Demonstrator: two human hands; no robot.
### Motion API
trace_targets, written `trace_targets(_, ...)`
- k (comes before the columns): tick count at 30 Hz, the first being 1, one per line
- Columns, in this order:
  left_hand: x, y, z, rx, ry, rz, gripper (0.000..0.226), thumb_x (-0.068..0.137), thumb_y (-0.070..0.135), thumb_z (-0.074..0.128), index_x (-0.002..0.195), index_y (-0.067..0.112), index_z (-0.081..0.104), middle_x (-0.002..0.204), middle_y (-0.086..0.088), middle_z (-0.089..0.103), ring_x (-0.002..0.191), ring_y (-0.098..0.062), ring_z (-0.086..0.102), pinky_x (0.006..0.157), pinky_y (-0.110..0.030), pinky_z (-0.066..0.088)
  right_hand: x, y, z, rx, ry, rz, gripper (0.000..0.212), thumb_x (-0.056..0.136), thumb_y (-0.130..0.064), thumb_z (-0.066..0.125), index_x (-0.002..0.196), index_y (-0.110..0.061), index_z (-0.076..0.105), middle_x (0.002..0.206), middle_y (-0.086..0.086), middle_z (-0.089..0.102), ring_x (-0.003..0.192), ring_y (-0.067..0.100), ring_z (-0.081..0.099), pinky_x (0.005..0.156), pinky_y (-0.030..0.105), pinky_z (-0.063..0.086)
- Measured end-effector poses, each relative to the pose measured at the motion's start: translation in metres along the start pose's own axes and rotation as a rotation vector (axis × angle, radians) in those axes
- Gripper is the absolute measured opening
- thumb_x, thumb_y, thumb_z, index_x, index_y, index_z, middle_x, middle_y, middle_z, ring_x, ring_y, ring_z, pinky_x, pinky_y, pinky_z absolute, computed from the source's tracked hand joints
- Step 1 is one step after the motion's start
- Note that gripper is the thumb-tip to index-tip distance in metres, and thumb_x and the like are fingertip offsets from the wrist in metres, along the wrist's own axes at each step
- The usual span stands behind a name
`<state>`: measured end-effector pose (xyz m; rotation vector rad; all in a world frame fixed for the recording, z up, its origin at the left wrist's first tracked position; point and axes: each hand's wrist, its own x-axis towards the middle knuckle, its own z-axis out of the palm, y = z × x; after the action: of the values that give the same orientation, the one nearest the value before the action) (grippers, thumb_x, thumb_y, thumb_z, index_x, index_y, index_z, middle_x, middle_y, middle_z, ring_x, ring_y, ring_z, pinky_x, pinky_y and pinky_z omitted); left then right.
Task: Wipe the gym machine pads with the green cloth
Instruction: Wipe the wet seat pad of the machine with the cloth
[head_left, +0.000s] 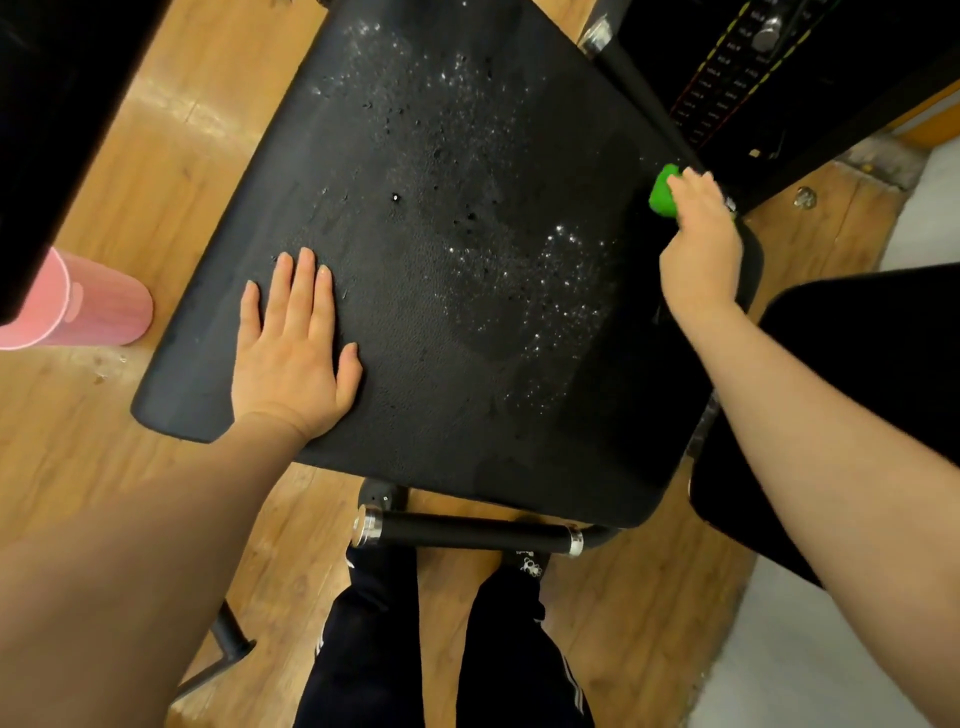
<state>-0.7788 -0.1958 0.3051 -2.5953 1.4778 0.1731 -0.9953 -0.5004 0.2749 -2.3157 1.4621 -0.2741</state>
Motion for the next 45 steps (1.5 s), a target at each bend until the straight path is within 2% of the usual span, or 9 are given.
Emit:
trace_targets(4,-0.001,-0.001,0.003,-0.005,0.007,0.002,0.075,0.089,0.043,0.027,0.147,-0.005,0.027,0.155,-0.023,0.023,0.144,-0.038,0.017,0.117,-0.045,0.002,0.044,0.007,0.008,-0.016,-0.087,-0.014,0.065,0.086,0.016,0.03,0.144,-0.013,0.035,0.153,0.004,0.028,0.143,0.018,0.017,0.117,0.03,0.012)
trace_targets(12,0.0,-0.001,0.003,-0.012,0.0,0.0,0.074,0.087,0.04,0.03,0.145,-0.006,0.03,0.155,-0.024,0.025,0.143,-0.038,0.018,0.116,-0.047,0.003,0.034,0.004,0.017,-0.013,-0.085,0.043,0.062,0.09,0.013,0.033,0.146,-0.014,0.031,0.153,0.004,0.026,0.143,0.016,0.017,0.116,0.029,0.013)
trace_targets(22,0.001,0.002,0.002,-0.018,-0.011,-0.007,0.075,0.086,0.04,0.03,0.144,-0.007,0.031,0.154,-0.025,0.025,0.143,-0.04,0.019,0.116,-0.046,0.002,-0.081,-0.033,0.019,-0.116,-0.199,-0.07,0.072,0.08,0.02,0.037,0.146,-0.006,0.025,0.154,0.011,0.023,0.143,0.024,0.014,0.115,0.04,0.023)
trace_targets(25,0.001,0.001,0.001,-0.014,-0.011,-0.008,0.075,0.087,0.04,0.03,0.145,-0.007,0.031,0.154,-0.025,0.025,0.143,-0.04,0.019,0.116,-0.045,0.001,-0.122,-0.037,0.028,-0.124,-0.218,-0.122,0.063,0.084,0.011,0.048,0.144,-0.003,0.03,0.15,0.014,0.03,0.141,0.028,0.021,0.115,0.039,0.02)
trace_targets(28,0.001,0.001,0.001,-0.01,-0.004,-0.006,0.075,0.088,0.041,0.029,0.146,-0.006,0.029,0.155,-0.024,0.024,0.144,-0.039,0.018,0.116,-0.044,-0.001,-0.16,-0.037,0.033,-0.076,-0.223,-0.191,0.054,0.083,-0.001,0.063,0.135,-0.001,0.045,0.141,0.015,0.045,0.134,0.031,0.037,0.108,0.041,0.03)
trace_targets(34,0.0,0.002,0.001,-0.005,-0.003,-0.003,0.075,0.089,0.042,0.027,0.147,-0.005,0.027,0.156,-0.024,0.023,0.145,-0.039,0.016,0.116,-0.049,0.003,-0.217,-0.034,0.039,-0.06,-0.239,-0.293,0.057,0.069,0.0,0.077,0.123,-0.006,0.059,0.128,0.009,0.058,0.123,0.028,0.051,0.1,0.042,0.037)
trace_targets(36,0.0,0.001,0.001,-0.007,0.004,0.0,0.075,0.089,0.042,0.027,0.147,-0.005,0.027,0.155,-0.024,0.023,0.145,-0.039,0.016,0.116,-0.051,0.005,-0.226,-0.034,0.04,-0.058,-0.223,-0.309,0.057,0.067,0.001,0.079,0.12,-0.006,0.061,0.125,0.008,0.061,0.122,0.027,0.051,0.098,0.044,0.035)
trace_targets(40,0.0,0.001,0.002,-0.012,0.015,0.002,0.074,0.089,0.041,0.028,0.146,-0.006,0.028,0.155,-0.024,0.023,0.144,-0.039,0.017,0.116,-0.05,0.004,-0.246,-0.036,0.043,0.006,-0.215,-0.32,0.05,0.072,0.003,0.072,0.12,-0.007,0.061,0.126,0.008,0.06,0.126,0.02,0.036,0.097,0.05,0.036)
trace_targets(45,-0.001,0.001,0.002,0.0,0.013,-0.001,0.075,0.089,0.043,0.025,0.148,-0.004,0.025,0.157,-0.023,0.021,0.145,-0.037,0.014,0.117,-0.05,0.004,-0.25,-0.028,0.04,0.001,-0.245,-0.406,0.051,0.073,0.004,0.071,0.121,-0.008,0.06,0.126,0.008,0.06,0.125,0.024,0.044,0.098,0.046,0.035)
